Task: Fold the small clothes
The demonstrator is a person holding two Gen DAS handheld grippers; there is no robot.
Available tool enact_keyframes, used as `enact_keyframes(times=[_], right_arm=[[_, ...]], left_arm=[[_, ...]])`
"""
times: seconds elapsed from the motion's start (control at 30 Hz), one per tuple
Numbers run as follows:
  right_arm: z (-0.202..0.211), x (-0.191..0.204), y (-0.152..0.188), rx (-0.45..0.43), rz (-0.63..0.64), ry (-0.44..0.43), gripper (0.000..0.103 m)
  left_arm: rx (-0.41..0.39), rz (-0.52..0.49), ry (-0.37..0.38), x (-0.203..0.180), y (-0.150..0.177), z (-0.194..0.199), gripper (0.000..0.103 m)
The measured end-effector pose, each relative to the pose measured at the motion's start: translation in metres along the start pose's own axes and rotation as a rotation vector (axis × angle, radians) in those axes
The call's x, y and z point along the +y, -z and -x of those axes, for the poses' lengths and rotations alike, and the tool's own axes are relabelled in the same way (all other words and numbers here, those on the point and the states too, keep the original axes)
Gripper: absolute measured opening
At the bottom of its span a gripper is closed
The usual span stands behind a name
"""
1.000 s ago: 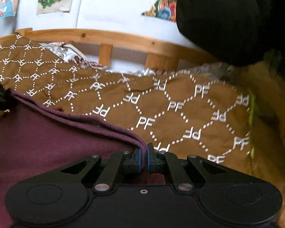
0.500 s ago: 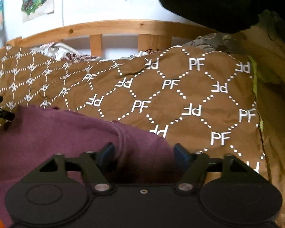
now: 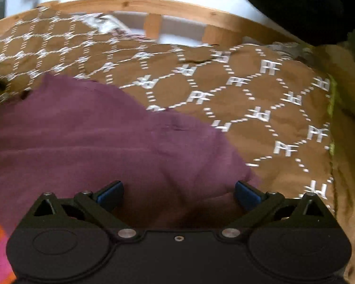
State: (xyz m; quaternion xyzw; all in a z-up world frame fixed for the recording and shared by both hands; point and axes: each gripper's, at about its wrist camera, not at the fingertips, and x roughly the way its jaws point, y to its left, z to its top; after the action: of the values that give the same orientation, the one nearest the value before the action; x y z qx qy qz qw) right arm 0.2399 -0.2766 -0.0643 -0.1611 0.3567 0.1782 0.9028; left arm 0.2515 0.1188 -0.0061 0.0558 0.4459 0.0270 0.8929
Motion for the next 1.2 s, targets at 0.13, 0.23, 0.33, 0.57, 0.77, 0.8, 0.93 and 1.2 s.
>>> enact_keyframes(times=[0.13, 0.23, 0.33, 0.57, 0.77, 0.8, 0.93, 1.2], right_arm=[[-0.006, -0.025, -0.002, -0.022, -0.067, 0.217, 0.100], [0.000, -0.045, 0.001, -0.057, -0.140, 0.305, 0.100], [0.013, -0.051, 0.011, -0.080, -0.152, 0.421, 0.101], [0.080, -0.039, 0.047, -0.216, -0.278, 0.145, 0.102], [0.112, -0.004, 0.083, -0.296, -0.306, -0.038, 0.096], [0.114, 0.000, 0.087, -0.290, -0.314, -0.043, 0.093], [0.113, 0.001, 0.100, -0.257, -0.406, -0.051, 0.070], [0.115, 0.001, 0.113, -0.260, -0.452, -0.096, 0.034]], left_arm=[[0.002, -0.019, 0.011, -0.002, 0.012, 0.005, 0.103], [-0.001, -0.033, 0.011, -0.003, 0.016, 0.008, 0.103], [-0.012, -0.035, 0.010, -0.001, 0.018, 0.011, 0.103], [-0.065, 0.004, 0.130, 0.003, 0.032, 0.034, 0.103], [-0.074, -0.072, 0.267, -0.018, 0.050, 0.051, 0.093], [-0.067, -0.080, 0.278, -0.022, 0.051, 0.052, 0.086], [-0.023, -0.097, 0.310, -0.038, 0.058, 0.054, 0.065], [0.051, -0.066, 0.232, -0.055, 0.068, 0.050, 0.031]])
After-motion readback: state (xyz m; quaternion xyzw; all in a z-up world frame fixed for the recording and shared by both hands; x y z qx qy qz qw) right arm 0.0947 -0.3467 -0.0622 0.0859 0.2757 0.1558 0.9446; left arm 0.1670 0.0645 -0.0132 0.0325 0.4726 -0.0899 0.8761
